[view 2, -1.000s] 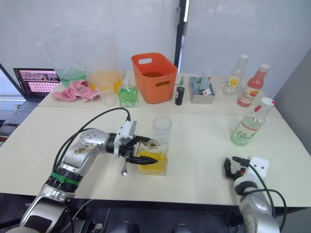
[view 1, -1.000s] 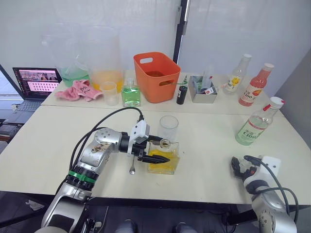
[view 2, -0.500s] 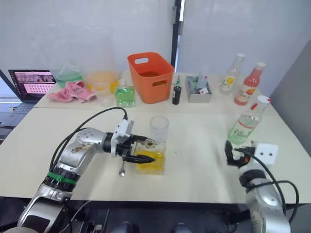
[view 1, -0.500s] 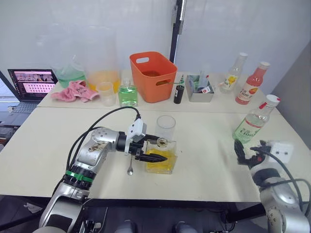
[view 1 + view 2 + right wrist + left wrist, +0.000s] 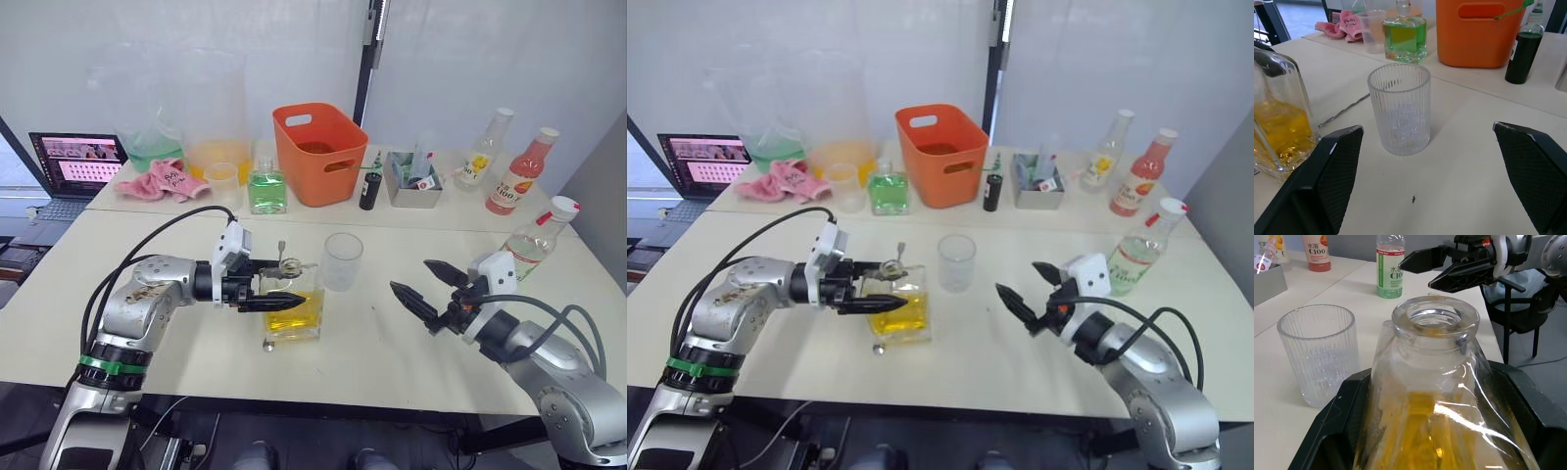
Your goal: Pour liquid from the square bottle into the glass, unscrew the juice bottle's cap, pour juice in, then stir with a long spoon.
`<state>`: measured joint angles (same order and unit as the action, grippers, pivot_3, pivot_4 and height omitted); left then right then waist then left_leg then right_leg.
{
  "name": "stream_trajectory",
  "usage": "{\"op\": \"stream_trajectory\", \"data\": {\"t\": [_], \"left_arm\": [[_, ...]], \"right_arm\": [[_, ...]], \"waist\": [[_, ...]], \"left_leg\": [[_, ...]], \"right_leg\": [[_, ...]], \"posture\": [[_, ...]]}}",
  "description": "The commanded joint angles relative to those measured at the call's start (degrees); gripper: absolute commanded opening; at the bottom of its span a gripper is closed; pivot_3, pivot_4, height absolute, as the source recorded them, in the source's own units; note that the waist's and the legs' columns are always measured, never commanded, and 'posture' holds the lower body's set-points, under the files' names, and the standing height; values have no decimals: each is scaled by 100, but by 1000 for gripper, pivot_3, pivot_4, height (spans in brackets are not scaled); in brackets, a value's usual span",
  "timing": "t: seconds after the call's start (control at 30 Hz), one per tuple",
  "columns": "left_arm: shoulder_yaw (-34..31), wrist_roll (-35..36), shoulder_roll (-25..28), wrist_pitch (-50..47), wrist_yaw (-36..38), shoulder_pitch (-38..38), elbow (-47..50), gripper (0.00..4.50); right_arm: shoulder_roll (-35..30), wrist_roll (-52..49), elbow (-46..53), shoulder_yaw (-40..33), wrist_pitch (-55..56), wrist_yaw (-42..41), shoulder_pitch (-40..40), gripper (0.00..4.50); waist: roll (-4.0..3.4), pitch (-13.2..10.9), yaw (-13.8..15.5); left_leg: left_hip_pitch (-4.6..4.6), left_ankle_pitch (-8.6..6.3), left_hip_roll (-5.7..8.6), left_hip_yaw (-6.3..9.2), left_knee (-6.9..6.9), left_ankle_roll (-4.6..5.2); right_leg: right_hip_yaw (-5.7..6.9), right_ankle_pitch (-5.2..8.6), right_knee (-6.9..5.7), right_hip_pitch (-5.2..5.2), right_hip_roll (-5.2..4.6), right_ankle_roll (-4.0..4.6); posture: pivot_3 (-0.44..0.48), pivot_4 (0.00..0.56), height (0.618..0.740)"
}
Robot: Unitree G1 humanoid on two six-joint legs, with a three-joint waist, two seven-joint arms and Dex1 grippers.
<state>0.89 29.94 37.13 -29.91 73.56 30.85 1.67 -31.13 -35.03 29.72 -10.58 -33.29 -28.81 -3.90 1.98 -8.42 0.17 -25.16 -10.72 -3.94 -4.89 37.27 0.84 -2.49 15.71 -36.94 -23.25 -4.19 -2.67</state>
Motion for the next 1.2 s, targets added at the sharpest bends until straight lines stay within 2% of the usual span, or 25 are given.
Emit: {"op": "stream_trajectory", "data": {"t": [0.03, 0.17, 0.3, 0.43, 0.6, 0.8, 0.9, 1.03, 1.2], "left_arm": [[-588, 294, 350, -35, -70, 190, 246, 2813], [-670, 43, 581, 264, -99, 415, -258, 2813], [-545, -420, 500, 913, -277, 959, -1073, 2813], [-286, -978, 79, 1726, -585, 1591, -1941, 2813], [118, -1813, -661, 3233, -991, 2340, -3313, 2813], [443, -2772, -1429, 5017, -2035, 3357, -5227, 2813], [652, -3310, -1600, 5779, -2635, 3783, -6027, 2813], [1021, -4049, -1700, 6464, -3440, 4179, -6687, 2813], [1525, -4944, -1761, 6983, -4480, 4482, -7138, 2813]], "right_arm": [[-43, 12, -11, 87, 24, -122, -135, 4500], [-30, 17, -34, 160, 37, -170, -194, 4500], [9, 66, -64, 239, 56, -150, -248, 4500], [64, 168, -83, 319, 88, -68, -271, 4500], [200, 229, -15, 379, 62, 76, -291, 4500], [459, 246, 176, 503, 21, 357, -282, 4500], [559, 225, 279, 523, 1, 473, -251, 4500], [669, 214, 395, 529, -12, 630, -210, 4500], [798, 233, 523, 569, -8, 814, -132, 4500]], "waist": [[0, 0, -15], [0, -1, -23], [11, -7, 39], [17, -10, 92], [19, -11, 113], [27, -16, 78], [31, -18, 47], [31, -18, 44], [31, -18, 61]], "left_leg": [[0, 0, -1, 1, 0, 0], [0, 0, -1, 1, -1, 0], [0, 2, 0, 1, 2, -2], [-13, 2, 6, 1, 9, -1], [-20, 1, 7, 2, 16, -1], [-33, 2, 7, 6, 20, -1], [-55, 2, 7, 9, 25, 0], [-105, 2, 7, 10, 41, 0], [-113, 2, 9, 10, 50, 0]], "right_leg": [[0, 0, -3, -2, 2, 0], [0, 0, -5, -3, 2, 1], [5, 0, -5, -2, 2, 1], [6, 1, -1, -2, -2, -1], [6, 0, 0, -2, -1, -3], [7, -1, -2, -13, 3, -4], [6, -2, -7, -33, 4, -6], [4, -4, -27, -92, 6, -8], [5, -6, -25, -92, 4, -13]], "posture": [[0, 150, 739], [0, 150, 739], [0, 150, 739], [0, 150, 739], [0, 150, 739], [0, 150, 739], [0, 150, 739], [0, 150, 739], [0, 150, 739]]}}
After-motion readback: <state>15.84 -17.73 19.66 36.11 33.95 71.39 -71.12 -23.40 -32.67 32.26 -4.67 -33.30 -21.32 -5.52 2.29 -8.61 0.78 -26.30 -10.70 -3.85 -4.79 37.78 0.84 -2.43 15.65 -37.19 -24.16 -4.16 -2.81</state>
